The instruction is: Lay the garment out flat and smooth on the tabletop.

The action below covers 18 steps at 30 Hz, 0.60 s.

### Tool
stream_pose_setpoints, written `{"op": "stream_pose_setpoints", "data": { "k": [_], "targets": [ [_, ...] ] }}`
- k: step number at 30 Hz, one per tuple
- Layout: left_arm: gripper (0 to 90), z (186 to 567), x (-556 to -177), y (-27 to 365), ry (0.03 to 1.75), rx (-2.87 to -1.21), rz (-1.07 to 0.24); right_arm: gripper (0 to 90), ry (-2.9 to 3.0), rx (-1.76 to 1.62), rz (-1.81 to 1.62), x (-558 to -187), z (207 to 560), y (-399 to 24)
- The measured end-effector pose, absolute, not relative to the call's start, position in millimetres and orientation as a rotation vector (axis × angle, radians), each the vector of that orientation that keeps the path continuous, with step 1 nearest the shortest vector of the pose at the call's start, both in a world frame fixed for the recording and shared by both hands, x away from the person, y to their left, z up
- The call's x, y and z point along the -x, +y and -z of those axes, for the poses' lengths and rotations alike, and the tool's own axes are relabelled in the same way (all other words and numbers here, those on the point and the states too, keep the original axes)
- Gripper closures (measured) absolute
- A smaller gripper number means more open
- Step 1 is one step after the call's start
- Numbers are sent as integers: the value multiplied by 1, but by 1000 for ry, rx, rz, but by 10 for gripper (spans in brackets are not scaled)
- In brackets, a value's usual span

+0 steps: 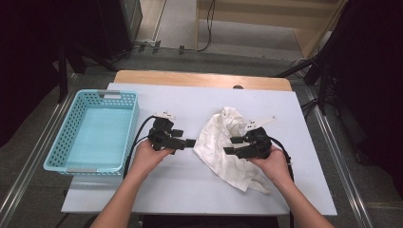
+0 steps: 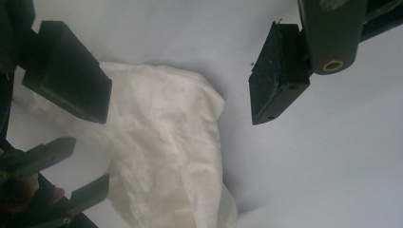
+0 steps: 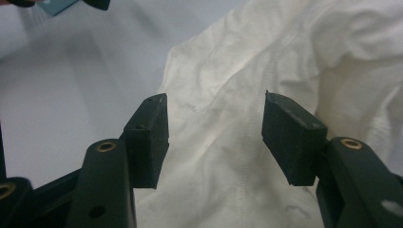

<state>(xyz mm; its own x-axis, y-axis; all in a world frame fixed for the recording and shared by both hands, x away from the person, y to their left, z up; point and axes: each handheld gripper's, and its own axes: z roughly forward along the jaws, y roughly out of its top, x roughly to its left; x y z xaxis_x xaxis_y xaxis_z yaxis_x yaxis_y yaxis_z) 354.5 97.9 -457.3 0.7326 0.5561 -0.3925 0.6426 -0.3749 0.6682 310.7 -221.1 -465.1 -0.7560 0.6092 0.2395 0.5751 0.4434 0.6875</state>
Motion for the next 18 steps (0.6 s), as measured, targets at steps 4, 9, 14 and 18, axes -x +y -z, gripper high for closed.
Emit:
{"op": "stream_pose_setpoints", "data": {
  "k": [4, 9, 14, 18],
  "targets": [
    [226, 457, -354, 98, 902, -2066, 129, 405, 2665, -1056, -1223, -306, 470, -213],
    [227, 457, -354, 98, 904, -2065, 129, 403, 2692, -1034, -1223, -302, 473, -204],
    [227, 457, -354, 98, 904, -2064, 130, 399, 2728, -1004, -1220, -296, 477, -193],
    [227, 456, -354, 99, 908, -2066, 126, 399, 2754, -976, -1213, -293, 481, -184]
  ]
}}
